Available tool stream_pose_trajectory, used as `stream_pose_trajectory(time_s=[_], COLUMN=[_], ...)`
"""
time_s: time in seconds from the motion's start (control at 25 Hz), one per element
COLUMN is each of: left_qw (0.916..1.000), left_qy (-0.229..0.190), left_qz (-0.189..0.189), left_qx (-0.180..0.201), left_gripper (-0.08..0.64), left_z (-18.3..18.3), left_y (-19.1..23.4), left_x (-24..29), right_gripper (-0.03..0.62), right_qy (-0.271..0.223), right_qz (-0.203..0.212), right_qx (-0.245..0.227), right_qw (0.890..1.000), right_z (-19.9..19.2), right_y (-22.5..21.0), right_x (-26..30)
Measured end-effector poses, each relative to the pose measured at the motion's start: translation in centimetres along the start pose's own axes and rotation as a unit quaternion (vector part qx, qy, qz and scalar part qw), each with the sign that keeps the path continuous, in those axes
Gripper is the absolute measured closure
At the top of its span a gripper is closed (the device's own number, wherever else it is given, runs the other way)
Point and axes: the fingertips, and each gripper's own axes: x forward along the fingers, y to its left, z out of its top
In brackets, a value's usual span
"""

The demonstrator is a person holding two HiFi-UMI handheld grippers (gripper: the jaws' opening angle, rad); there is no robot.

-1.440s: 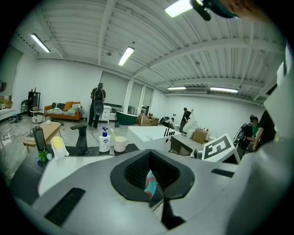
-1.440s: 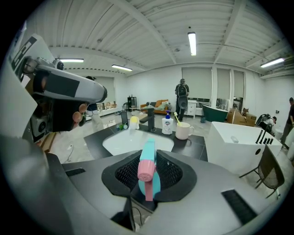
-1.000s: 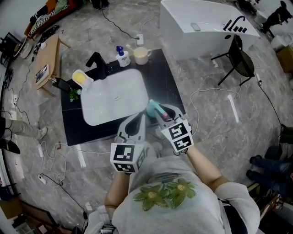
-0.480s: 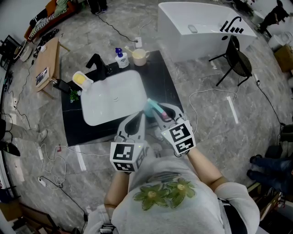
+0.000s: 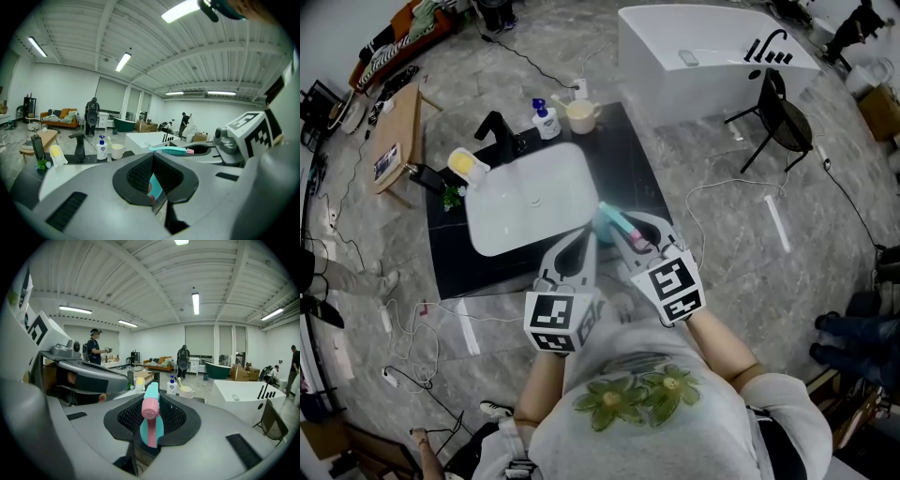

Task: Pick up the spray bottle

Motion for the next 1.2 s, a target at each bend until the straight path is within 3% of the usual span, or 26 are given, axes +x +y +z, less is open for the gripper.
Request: stream_pose_trajectory(time_s=[0.52, 1.2], left_qw=[0.9999, 0.9995], left_qy=[-0.009, -0.031], left_qz=[-0.011, -0.004], left_qx=[0.004, 0.000], left_gripper=[0.551, 0.551], left_z=[0.0, 0.3], left_y=[-2.0, -1.6], left_x=[-1.0, -2.7], right_gripper=[0.505, 0.506], right_qy=[-0.026, -0.040], right_qz=[-0.010, -0.008], right_qx=[-0.002, -0.023], right_qw=[1.000, 0.999], right_z=[1.6, 3.5], right_y=[0.8, 2.5], right_x=[-3.0, -3.7])
